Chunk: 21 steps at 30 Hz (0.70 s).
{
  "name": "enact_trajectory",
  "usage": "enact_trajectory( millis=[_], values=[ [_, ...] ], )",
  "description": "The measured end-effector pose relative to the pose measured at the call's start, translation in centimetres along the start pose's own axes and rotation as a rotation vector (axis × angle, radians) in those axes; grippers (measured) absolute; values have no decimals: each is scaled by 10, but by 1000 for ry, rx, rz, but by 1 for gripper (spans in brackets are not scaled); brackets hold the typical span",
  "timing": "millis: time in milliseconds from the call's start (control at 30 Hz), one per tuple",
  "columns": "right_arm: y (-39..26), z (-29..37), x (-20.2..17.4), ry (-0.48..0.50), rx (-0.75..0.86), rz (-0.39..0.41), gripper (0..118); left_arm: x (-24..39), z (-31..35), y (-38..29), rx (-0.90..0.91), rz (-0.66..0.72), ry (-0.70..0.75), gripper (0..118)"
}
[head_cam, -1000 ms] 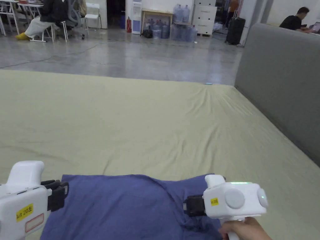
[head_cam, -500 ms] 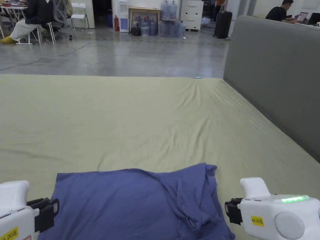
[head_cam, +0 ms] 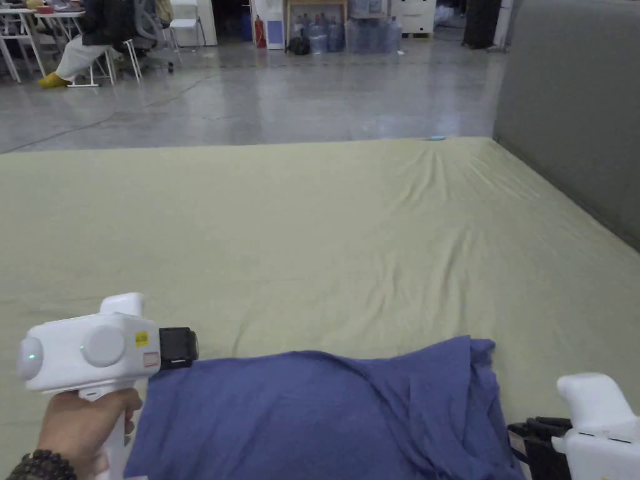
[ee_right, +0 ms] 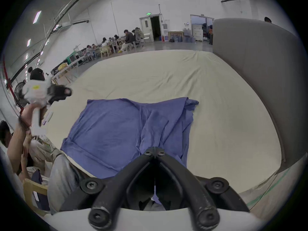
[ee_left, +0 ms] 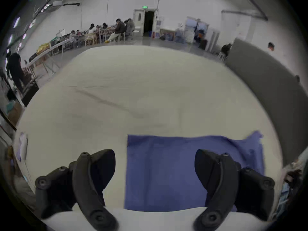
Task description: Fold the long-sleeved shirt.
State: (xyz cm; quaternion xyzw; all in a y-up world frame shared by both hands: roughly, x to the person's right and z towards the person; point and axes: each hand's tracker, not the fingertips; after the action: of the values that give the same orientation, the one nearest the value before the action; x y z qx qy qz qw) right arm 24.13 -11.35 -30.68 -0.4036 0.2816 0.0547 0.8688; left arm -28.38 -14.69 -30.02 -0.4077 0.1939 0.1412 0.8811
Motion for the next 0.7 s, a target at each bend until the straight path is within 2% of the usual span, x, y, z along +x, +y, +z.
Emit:
enact_trajectory(
  millis=[67, 100, 200, 233, 267, 300, 333, 533, 567, 633, 700],
  values=[
    [0, -6, 6, -12, -20, -9, 0, -3, -52, 11, -76, -18, 65, 94],
    [-1, -13, 9, -21, -34, -10, 0, -6, -72, 12, -118, 2, 55, 84],
    [2, -22, 17, -58, -64, -5, 0, -19, -116, 6, -222, 113, 92, 66],
    [4, -28, 20, -65, -69, -2, 0, -20, -124, 2, -244, 125, 116, 39],
    [8, -31, 24, -68, -74, 3, 0, -17, -120, -5, -213, 99, 141, 37],
    [13, -35, 26, -74, -76, 5, 0, -15, -111, -6, -157, 75, 109, 30],
    [21, -41, 29, -81, -76, 5, 0, -11, -105, -6, -154, 39, 110, 0],
    [99, -110, 47, -108, -49, -24, 2, 2, -52, -12, -93, -11, 19, 0],
    [112, -127, 55, -116, -45, -64, 17, 2, -44, -12, -81, -13, -1, 0],
    [134, -169, 69, -172, -99, -98, 67, 4, -28, -14, -59, -18, -22, 0],
    [148, -204, 81, -201, -172, -125, 68, 5, -15, -17, -44, -25, -41, 0]
  ],
)
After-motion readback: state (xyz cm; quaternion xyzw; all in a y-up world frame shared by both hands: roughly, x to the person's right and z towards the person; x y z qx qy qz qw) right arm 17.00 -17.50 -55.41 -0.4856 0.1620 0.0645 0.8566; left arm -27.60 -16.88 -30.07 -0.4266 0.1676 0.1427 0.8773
